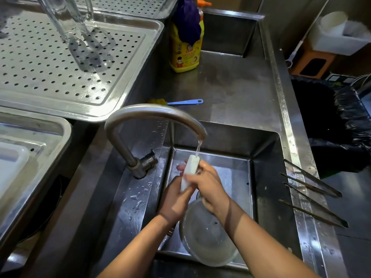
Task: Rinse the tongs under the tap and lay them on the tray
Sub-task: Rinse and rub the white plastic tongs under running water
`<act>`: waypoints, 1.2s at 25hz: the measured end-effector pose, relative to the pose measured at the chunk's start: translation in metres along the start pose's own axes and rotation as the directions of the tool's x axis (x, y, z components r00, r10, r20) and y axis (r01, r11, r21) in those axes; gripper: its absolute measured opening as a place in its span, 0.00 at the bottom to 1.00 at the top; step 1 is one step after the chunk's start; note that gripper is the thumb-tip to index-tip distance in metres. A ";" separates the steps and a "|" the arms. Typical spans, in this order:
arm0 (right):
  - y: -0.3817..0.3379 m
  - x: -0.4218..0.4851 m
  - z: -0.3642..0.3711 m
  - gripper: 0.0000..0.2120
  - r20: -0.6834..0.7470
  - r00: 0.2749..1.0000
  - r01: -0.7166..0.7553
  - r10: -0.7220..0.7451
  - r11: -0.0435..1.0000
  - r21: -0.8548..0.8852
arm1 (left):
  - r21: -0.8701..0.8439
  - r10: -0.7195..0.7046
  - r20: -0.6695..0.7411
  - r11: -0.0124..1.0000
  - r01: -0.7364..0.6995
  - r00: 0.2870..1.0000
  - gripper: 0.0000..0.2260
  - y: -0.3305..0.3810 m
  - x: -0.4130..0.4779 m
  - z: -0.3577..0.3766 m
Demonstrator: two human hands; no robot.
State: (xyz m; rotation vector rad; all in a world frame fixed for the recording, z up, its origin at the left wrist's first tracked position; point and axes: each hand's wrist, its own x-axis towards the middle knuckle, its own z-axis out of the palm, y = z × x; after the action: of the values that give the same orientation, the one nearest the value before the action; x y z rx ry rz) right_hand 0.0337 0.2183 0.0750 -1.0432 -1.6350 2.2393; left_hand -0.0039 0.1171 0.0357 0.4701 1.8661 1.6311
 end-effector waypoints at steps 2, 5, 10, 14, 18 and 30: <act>0.000 0.003 -0.004 0.05 -0.018 1.000 -0.004 0.004 1.000 -0.024 | 0.024 -0.003 0.023 1.000 0.003 1.000 0.16 -0.002 0.000 -0.001; -0.014 0.018 -0.011 0.14 -0.166 0.978 -0.098 0.126 0.981 0.168 | 0.118 -0.033 0.005 0.992 0.033 0.999 0.11 -0.005 -0.005 0.001; 0.000 0.000 0.000 0.01 -0.088 0.995 0.045 -0.051 0.997 -0.068 | 0.078 0.029 0.060 0.996 -0.033 0.998 0.12 0.006 0.001 -0.005; -0.021 0.017 -0.004 0.10 -0.114 0.990 -0.066 0.080 0.991 0.120 | 0.168 -0.001 0.049 0.986 -0.007 0.999 0.20 0.001 0.005 -0.007; -0.005 0.006 0.001 0.04 -0.083 0.996 0.026 -0.030 0.999 -0.047 | 0.168 0.007 0.096 0.986 -0.023 0.995 0.15 -0.002 0.007 -0.008; -0.058 0.014 -0.056 0.17 0.212 0.970 -0.027 0.122 0.915 -0.403 | -0.026 -0.196 0.096 0.980 0.199 0.976 0.09 0.019 0.011 -0.015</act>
State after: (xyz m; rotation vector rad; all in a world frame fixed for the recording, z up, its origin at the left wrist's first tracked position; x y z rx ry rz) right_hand 0.0439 0.2907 0.1116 -0.9653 -2.2614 2.1964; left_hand -0.0239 0.1160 0.0532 0.3283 1.7522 1.4828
